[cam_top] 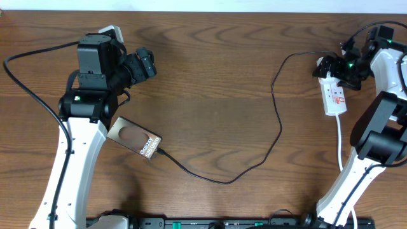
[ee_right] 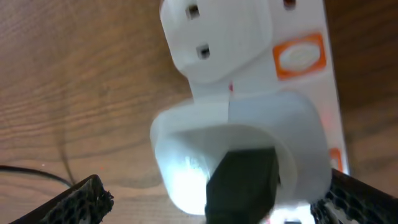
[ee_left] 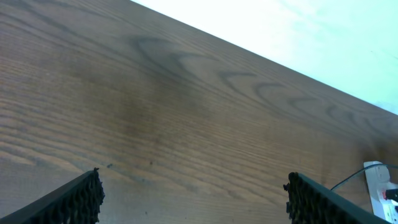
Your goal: Plug charger to phone and switch on socket
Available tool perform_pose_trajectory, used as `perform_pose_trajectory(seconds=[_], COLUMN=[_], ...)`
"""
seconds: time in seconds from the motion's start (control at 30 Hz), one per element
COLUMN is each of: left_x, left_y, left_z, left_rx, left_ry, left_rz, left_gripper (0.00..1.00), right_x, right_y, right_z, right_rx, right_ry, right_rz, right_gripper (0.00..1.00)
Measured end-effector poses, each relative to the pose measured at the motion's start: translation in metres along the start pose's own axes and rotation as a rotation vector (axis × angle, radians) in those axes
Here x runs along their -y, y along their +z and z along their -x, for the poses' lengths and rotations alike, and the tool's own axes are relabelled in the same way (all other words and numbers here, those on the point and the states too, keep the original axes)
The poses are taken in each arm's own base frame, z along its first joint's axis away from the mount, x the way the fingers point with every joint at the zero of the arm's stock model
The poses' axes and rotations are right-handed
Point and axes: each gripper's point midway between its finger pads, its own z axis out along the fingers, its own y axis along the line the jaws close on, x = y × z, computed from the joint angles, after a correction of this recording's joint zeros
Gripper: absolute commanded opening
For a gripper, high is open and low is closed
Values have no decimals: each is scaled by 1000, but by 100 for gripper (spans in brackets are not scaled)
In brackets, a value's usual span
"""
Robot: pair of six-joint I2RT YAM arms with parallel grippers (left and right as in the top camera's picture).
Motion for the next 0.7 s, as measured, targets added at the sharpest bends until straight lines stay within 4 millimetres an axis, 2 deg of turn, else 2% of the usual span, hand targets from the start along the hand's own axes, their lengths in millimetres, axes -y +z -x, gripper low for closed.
perform_pose_trajectory(seconds=[0.07, 0.13, 0.3, 0.4, 0.57, 0.7], left_x=[0, 0, -1, -1, -1, -1], left_y=[0, 0, 0, 0, 0, 0], left_z=[0, -1, -2, -2, -3, -3], left_rx=[-2, -3, -9, -10, -10, -10], left_ry=[0, -1, -2, -2, -2, -2], left_rz=[1, 1, 4, 4, 5, 5], left_gripper=[91, 91, 91, 91, 91, 91], right_x=[0, 2, 15, 18, -9, -30], right_y=[-6, -21, -87, -135, -217, -269], right_z=[-3, 1, 29, 26, 16, 7], right_rx=[-20, -16, 94, 143, 302, 432], right_ry=[30, 51, 121, 207, 310, 322], right_rz=[-2, -10, -91, -157, -186, -172], right_gripper=[99, 99, 99, 99, 99, 99])
